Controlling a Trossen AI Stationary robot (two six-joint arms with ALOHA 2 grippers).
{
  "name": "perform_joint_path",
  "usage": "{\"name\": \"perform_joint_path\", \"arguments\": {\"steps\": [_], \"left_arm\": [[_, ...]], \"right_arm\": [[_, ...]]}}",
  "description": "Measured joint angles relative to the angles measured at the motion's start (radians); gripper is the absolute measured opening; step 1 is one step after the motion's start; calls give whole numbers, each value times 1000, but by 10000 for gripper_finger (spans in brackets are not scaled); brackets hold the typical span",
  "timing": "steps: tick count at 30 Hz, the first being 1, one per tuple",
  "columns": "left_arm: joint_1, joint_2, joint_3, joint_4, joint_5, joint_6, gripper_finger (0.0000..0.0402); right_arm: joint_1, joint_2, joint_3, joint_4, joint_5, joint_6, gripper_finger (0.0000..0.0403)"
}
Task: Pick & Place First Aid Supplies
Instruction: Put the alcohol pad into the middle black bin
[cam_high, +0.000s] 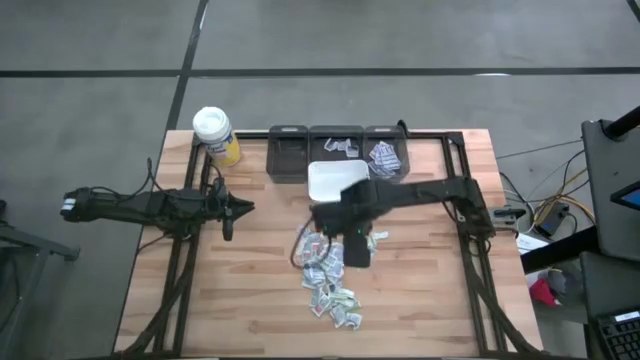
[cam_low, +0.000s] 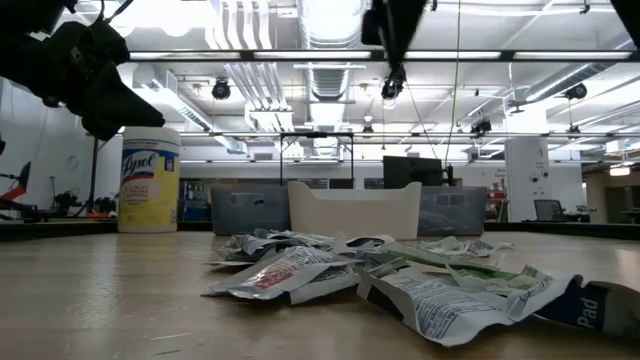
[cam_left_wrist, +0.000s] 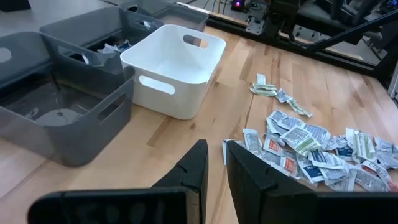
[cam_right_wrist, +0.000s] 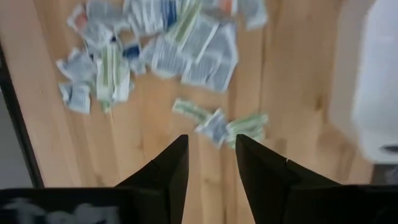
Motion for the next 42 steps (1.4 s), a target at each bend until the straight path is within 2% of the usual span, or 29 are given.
{"name": "perform_joint_path", "arguments": {"steps": [4, 10, 16, 20, 27, 33, 42], "left_arm": [[0, 0, 0, 0, 0, -1, 53], [0, 0, 0, 2, 4, 5, 53], [0, 0, 0, 11, 4, 2, 53], [0, 0, 0, 12, 4, 2, 53], [0, 0, 0, 12, 4, 2, 53], [0, 0, 0, 11, 4, 1, 53], [0, 0, 0, 12, 3, 6, 53]], "right_arm": [[46, -25, -132, 7, 6, 67, 122], [95, -65, -336, 33, 121, 165, 123], [94, -161, -586, 226, 131, 288, 129], [67, -253, -753, 420, 107, 403, 123], [31, -394, -973, 659, -6, 677, 105], [29, -411, -1065, 759, -23, 840, 97], [9, -367, -1065, 781, 24, 927, 86]]}}
